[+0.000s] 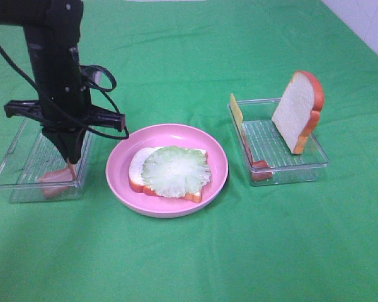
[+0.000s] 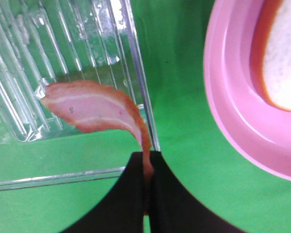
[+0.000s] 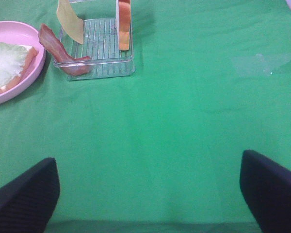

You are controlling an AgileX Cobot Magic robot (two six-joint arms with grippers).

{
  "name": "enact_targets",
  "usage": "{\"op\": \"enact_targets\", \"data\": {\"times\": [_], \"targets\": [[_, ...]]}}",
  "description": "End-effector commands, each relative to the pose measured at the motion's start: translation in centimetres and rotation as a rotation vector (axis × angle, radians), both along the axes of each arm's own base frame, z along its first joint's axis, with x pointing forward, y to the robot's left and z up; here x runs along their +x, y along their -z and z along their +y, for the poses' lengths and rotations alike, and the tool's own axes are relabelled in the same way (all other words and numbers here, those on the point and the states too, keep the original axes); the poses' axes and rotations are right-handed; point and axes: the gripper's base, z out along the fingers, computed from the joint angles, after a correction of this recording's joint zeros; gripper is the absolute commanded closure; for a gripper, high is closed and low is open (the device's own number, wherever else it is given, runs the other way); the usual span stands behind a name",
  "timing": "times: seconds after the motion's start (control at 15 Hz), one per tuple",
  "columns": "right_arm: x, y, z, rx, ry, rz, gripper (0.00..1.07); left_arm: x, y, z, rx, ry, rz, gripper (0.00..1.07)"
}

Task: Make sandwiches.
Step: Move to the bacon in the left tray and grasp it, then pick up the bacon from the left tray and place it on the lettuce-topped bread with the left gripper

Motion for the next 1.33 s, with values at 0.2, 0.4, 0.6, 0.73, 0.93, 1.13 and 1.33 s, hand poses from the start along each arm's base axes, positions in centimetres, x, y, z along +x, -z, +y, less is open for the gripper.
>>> {"op": "enact_targets", "data": {"times": [0.2, 0.4, 0.6, 0.73, 0.93, 1.13, 1.33], "targets": [[-0.3, 0.1, 0.0, 0.001, 0.003, -0.026, 0.11, -2.0, -6.0, 0.3, -0.068, -0.009, -0.065, 1.07], [-0.3, 0.1, 0.0, 0.001, 0.003, -0.026, 0.11, -2.5, -9.6, 0.0, -0.15, 0.032, -0.123, 1.07], [-0.3, 0.1, 0.0, 0.001, 0.003, -0.026, 0.11, -2.4, -10.9, -1.0, -0.26, 0.053, -0.134, 1.07], [-0.3, 0.1, 0.0, 0.001, 0.003, -0.026, 0.11, -2.4, -11.3, -1.9, -0.366, 0.076, -0.138, 1.07], [-0.3, 0.1, 0.0, 0.001, 0.003, -0.026, 0.11, -2.6, -12.2, -3.9, -0.607, 0.121, -0.147, 1.07], [-0.3, 0.1, 0.0, 0.001, 0.003, -0.026, 0.11, -2.5, -12.5, -4.8, -0.712, 0.125, -0.15, 1.07], [-0.3, 0.1, 0.0, 0.001, 0.003, -0.026, 0.11, -1.6, -10.5, -5.3, -0.713, 0.148, -0.125, 1.07]]}}
